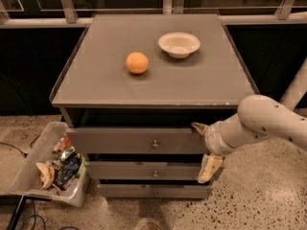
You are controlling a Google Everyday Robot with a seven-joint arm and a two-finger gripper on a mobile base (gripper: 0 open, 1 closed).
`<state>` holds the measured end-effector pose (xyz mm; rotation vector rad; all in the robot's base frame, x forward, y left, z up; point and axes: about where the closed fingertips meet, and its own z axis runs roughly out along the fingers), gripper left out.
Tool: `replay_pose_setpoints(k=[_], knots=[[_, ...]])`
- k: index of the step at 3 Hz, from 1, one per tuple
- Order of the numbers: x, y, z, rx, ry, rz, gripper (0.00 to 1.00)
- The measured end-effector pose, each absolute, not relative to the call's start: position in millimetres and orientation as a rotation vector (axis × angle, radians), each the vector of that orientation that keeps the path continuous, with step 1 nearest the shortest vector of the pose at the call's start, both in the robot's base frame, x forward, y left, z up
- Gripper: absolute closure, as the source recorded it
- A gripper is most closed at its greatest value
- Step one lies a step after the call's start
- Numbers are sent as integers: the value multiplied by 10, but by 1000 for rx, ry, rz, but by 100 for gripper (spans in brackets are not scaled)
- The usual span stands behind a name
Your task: Open top drawer
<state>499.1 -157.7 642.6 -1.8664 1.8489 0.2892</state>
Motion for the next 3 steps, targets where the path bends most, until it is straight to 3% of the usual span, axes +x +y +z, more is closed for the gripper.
replay_pose_setpoints(k=[2, 3], knots=[[5261, -1545, 6385, -1880, 1845, 268, 0], [5264, -1543, 6386, -1880, 1845, 268, 18]])
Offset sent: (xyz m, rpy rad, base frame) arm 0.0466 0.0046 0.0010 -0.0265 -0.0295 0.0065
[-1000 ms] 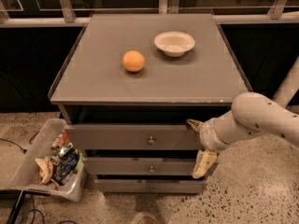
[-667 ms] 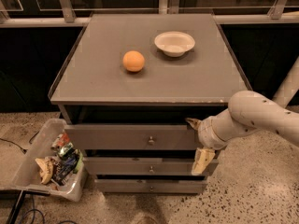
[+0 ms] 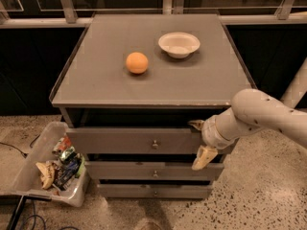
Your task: Open top drawer
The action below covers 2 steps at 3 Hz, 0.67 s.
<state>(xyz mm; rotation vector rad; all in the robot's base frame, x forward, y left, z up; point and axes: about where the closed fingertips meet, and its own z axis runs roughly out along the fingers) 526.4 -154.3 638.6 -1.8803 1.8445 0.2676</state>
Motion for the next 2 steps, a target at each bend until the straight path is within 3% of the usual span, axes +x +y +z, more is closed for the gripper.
replay_pose_setpoints(k=[2], knots=[[5263, -1542, 6386, -1880, 1844, 268, 65]])
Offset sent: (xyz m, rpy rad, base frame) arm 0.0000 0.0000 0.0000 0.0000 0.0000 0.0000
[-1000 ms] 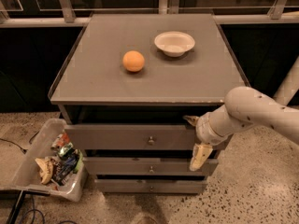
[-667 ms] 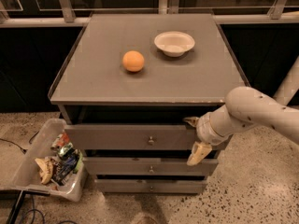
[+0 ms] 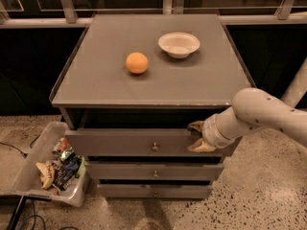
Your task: Open top drawer
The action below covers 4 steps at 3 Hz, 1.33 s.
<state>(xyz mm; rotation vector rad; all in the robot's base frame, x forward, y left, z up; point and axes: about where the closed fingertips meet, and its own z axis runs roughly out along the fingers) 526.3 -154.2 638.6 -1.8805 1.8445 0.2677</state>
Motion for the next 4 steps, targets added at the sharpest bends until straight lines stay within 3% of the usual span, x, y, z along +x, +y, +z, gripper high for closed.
replay_pose_setpoints(k=[1, 2, 4], knots=[[5263, -1542, 6387, -1880, 1844, 268, 89], [5263, -1542, 6427, -1880, 1844, 268, 100], [5060, -1574, 6466, -1870, 1824, 273, 100]])
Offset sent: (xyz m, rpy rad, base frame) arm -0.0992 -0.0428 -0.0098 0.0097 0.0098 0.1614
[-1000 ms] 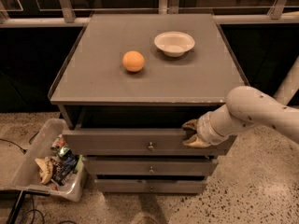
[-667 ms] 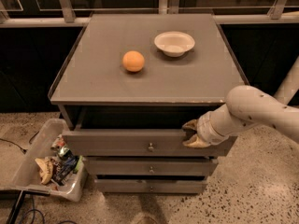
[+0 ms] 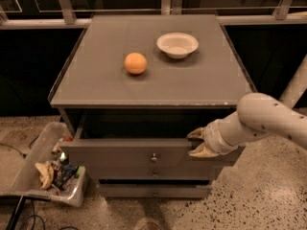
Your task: Open top drawer
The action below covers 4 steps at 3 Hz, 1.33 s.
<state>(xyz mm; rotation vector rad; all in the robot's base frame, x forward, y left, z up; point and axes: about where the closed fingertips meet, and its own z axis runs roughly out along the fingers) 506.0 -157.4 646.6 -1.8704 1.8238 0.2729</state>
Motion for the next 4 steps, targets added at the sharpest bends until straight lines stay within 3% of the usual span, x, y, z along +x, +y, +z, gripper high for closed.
replay_pose_setpoints(k=[1, 3, 4], knots=[[4918, -1626, 6430, -1863, 1824, 281, 100], [4918, -1624, 6444, -1863, 1824, 281, 58], [4918, -1624, 6444, -1863, 1824, 281, 60]])
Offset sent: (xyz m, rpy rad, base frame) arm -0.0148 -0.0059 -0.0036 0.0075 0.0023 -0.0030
